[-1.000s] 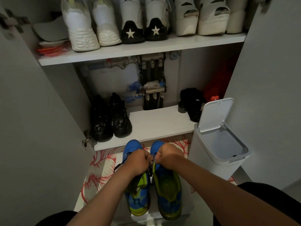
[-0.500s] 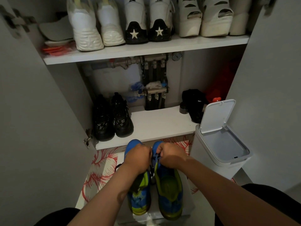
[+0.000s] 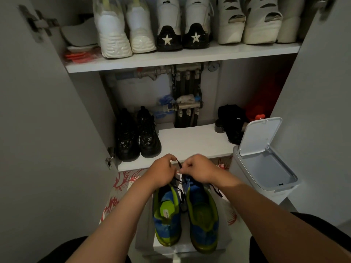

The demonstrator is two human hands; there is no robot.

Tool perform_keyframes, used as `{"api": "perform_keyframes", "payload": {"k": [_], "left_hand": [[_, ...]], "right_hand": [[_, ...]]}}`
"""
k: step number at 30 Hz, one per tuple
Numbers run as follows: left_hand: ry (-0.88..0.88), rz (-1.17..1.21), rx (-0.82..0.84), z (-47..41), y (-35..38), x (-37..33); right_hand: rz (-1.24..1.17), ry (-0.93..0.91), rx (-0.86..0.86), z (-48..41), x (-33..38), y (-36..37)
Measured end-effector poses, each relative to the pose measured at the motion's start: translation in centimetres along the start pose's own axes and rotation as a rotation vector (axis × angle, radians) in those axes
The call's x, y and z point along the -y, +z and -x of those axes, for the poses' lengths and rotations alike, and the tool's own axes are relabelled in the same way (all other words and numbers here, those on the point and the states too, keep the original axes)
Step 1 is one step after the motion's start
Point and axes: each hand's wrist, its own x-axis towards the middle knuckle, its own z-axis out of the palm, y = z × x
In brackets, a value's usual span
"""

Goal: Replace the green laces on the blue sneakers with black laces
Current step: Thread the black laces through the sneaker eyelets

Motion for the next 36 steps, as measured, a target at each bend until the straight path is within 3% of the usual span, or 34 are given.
{"api": "perform_keyframes", "payload": {"k": [4, 8, 11, 16, 21, 24, 29, 32, 36], "left_hand": [[-0.036, 0.104, 0.097, 0.2, 0.8, -0.5], [-0.068, 0.286, 0.165, 0.6, 1.5, -1.2], [-0.078, 0.266, 0.011, 0.6, 0.6, -1.6], [-0.079, 0.653, -0.283, 0.5, -2.2, -2.9], [-0.049, 0.942, -0.278, 1.1, -4.0, -3.7], [-0.084, 0.897, -0.19, 1.3, -4.0, -3.7], [-0.29, 0.548, 0.04, 1.4, -2.6, -2.5], [-0.21, 0.364, 0.138, 1.6, -1.6, -1.9], [-0.15, 0.338, 0.166, 1.9, -0.7, -2.2]], "right_hand": [[-0.202, -0.099, -0.101, -0.5, 2.1, -1.4], [-0.23, -0.103, -0.133, -0.7, 2.5, -1.6], [-0.276, -0.056, -0.121, -0.7, 2.3, -1.6], [-0.203, 0.065, -0.055, -0.7, 1.3, -1.4], [-0.088, 0.047, 0.107, 0.0, 0.9, -0.6], [-0.072, 0.025, 0.056, 0.1, 1.1, -0.5], [-0.289, -0.058, -0.034, 0.3, 3.2, -1.3], [-0.452, -0.108, -0.124, 0.3, 4.6, -1.7], [-0.567, -0.144, -0.213, 0.2, 5.2, -1.9]]}}
